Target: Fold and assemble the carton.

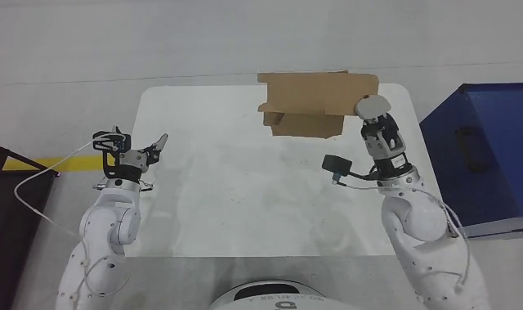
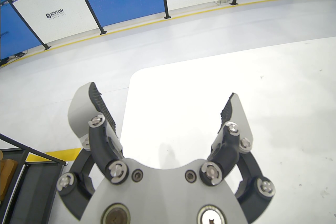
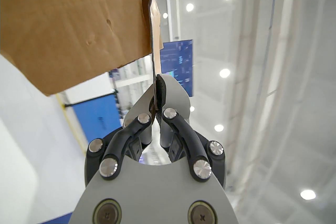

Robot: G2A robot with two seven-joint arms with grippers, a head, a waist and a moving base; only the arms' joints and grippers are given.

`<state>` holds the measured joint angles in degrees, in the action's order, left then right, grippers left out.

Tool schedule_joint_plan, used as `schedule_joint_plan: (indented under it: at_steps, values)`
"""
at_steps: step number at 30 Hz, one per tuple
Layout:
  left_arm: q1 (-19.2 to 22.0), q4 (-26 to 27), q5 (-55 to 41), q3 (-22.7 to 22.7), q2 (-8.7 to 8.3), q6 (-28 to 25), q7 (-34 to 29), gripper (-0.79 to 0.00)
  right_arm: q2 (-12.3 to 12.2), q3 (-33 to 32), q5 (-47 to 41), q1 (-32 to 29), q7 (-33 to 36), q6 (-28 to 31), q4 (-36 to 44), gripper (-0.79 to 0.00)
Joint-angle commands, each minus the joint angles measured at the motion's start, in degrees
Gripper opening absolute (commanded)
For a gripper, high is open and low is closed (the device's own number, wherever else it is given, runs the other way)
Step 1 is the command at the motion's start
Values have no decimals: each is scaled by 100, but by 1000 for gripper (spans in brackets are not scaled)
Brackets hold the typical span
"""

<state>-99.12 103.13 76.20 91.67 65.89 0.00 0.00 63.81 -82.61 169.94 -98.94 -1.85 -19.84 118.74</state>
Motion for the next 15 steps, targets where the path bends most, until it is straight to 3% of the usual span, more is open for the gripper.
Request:
schedule_joint_plan:
  at_steps: [1,8,10,12,15]
  values:
    - [0,0,0,0,0,0,0,0,15,124,606,41,232,20,32,-785]
    - [0,0,0,0,0,0,0,0,-6,457,428,188,225,74,70,-785]
    - [0,0,0,0,0,0,0,0,36,765,-621,267,-82,-14,106,-785]
    - [0,0,0,0,0,0,0,0,60,1058,-2542,402,-1052,85,129,-785]
    - [0,0,0,0,0,0,0,0,62,1059,-4723,716,-2324,848,-183,-785]
